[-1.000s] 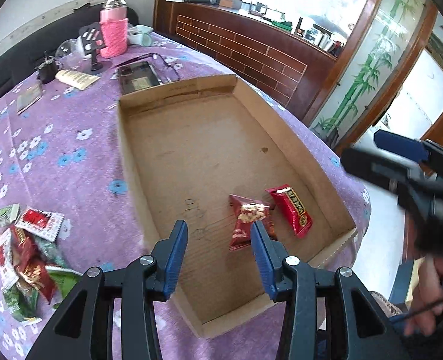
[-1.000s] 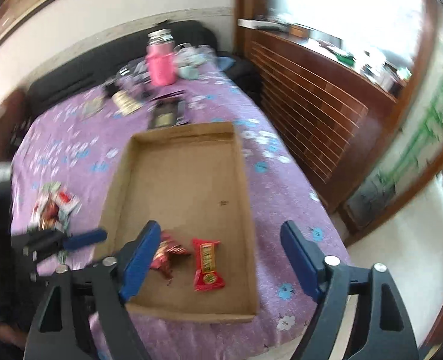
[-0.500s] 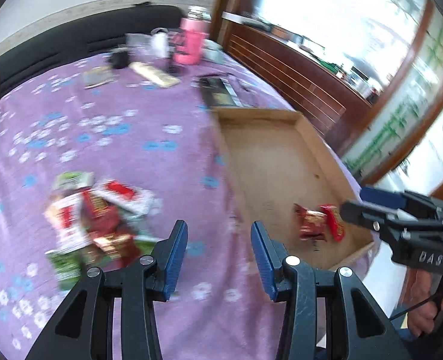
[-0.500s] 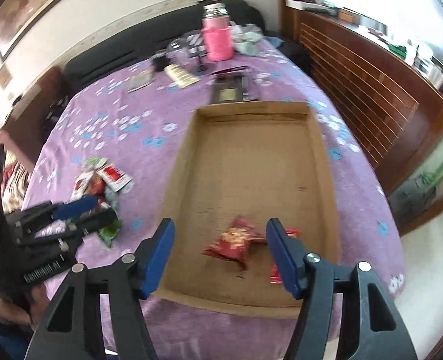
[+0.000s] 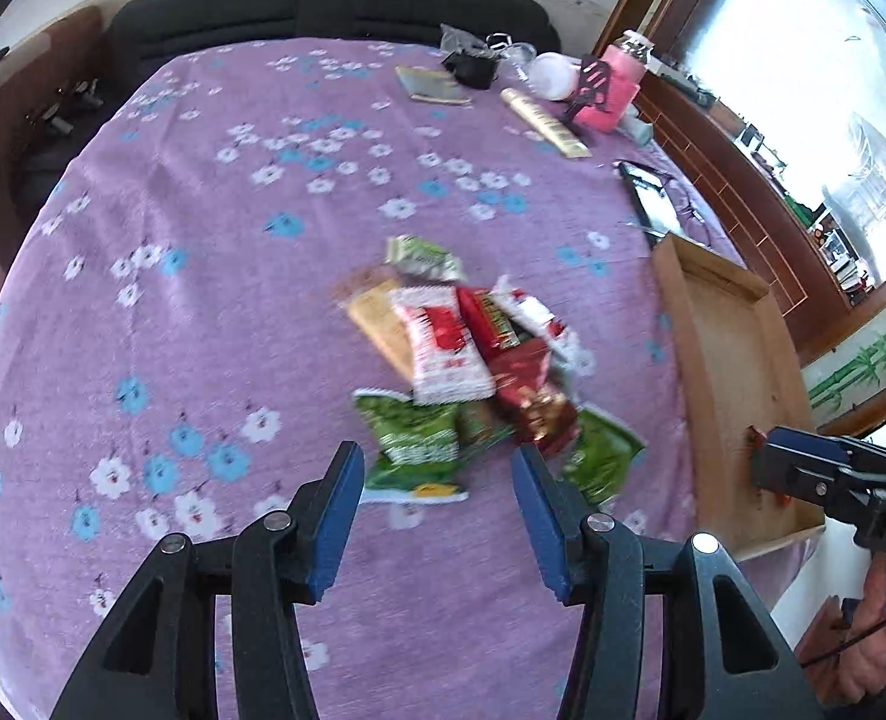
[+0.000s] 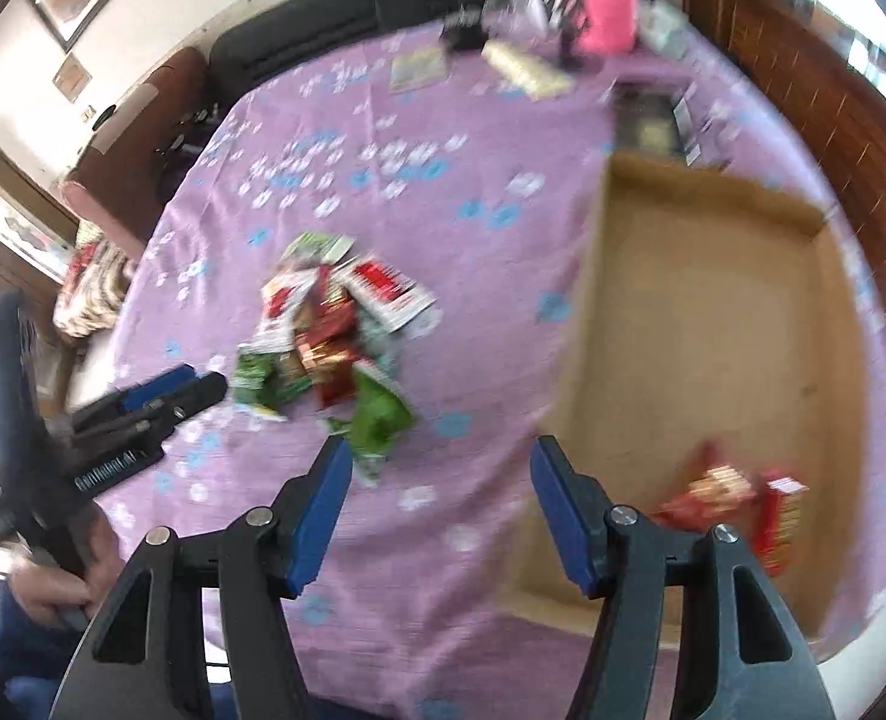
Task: Organize snacks
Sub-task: 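Move both grippers back over the snack pile, then grasp a green pea bag with the right gripper while the left grasps another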
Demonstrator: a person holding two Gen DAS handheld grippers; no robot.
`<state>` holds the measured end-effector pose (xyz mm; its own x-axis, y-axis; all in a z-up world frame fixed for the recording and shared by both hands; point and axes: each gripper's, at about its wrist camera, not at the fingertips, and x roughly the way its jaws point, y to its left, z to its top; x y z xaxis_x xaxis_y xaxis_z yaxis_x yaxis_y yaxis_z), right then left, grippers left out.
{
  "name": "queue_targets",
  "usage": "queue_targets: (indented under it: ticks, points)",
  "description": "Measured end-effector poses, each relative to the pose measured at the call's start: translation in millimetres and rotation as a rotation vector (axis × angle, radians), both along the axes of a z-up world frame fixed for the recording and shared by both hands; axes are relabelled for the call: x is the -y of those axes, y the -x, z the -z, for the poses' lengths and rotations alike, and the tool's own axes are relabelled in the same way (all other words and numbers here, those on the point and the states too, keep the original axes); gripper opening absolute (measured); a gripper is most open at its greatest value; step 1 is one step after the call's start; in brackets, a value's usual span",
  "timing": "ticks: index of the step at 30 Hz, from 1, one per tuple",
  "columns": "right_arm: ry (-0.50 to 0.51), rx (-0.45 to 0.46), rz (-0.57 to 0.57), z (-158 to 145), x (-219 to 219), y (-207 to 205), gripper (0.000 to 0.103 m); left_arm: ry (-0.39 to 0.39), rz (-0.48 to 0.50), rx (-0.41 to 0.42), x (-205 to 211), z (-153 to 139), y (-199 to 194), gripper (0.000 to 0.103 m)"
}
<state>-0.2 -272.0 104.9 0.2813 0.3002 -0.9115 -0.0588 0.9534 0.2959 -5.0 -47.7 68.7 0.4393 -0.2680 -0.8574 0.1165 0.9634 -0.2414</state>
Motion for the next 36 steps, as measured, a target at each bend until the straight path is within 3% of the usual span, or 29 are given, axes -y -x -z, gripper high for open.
queue_targets:
  ticks: [7, 18, 20, 24, 36]
  points:
    - [-0.059, -0.135, 0.088, 35.3, -24.2, -20.8, 0.061, -0.025, 0.028, -0.012, -12.0, 5.4, 2.9, 0.054]
    - [0.036, -0.220, 0.132, 73.8, -51.2, -42.5, 0.050, -0.034, 0.029, -0.026, -35.6, 9.2, 0.8, 0.054]
    - [0.061, -0.207, 0.132, 78.0, -52.3, -43.2, 0.049, -0.030, 0.039, -0.028, -34.1, 9.8, -0.6, 0.054]
    - [0.106, -0.171, 0.097, 76.3, -54.0, -39.5, 0.024, -0.018, 0.059, -0.037, -25.4, 11.5, -5.9, 0.054]
    - [0.142, -0.001, 0.065, 35.1, -29.7, -9.8, 0.024, -0.038, 0.086, -0.099, 6.7, 39.4, -33.0, 0.051]
